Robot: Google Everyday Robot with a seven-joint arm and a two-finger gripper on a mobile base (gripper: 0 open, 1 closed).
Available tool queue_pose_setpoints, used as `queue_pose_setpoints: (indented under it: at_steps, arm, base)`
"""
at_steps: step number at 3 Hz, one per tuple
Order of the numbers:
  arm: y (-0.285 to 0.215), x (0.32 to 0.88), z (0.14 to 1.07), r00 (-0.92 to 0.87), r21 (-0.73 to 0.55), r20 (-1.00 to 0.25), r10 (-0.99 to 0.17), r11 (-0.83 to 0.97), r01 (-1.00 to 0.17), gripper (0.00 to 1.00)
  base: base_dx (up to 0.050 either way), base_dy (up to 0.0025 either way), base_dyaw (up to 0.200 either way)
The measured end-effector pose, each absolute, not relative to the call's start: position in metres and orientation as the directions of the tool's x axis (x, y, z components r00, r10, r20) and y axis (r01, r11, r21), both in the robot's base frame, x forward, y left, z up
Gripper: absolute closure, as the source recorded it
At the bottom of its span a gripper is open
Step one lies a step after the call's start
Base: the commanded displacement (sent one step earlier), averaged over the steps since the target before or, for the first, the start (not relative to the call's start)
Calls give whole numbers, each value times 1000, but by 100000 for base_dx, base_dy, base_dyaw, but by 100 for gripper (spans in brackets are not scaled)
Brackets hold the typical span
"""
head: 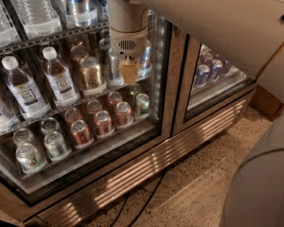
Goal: Close left fridge door
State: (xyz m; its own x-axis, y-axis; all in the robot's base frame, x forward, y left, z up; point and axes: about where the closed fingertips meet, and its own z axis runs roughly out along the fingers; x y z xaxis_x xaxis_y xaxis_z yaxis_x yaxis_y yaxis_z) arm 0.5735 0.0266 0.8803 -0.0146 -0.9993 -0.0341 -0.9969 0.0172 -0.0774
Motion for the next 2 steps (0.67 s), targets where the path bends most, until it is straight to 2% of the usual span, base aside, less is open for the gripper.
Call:
queue_pose_setpoints:
  at_steps: [1, 2]
  arm:
    - [27, 573, 880, -15, -77, -34, -999, 17, -997, 100]
    - [27, 573, 880, -15, -77, -34, -999, 17, -997, 100]
  base:
    - [-4991, -22, 155]
    - [0, 0, 0]
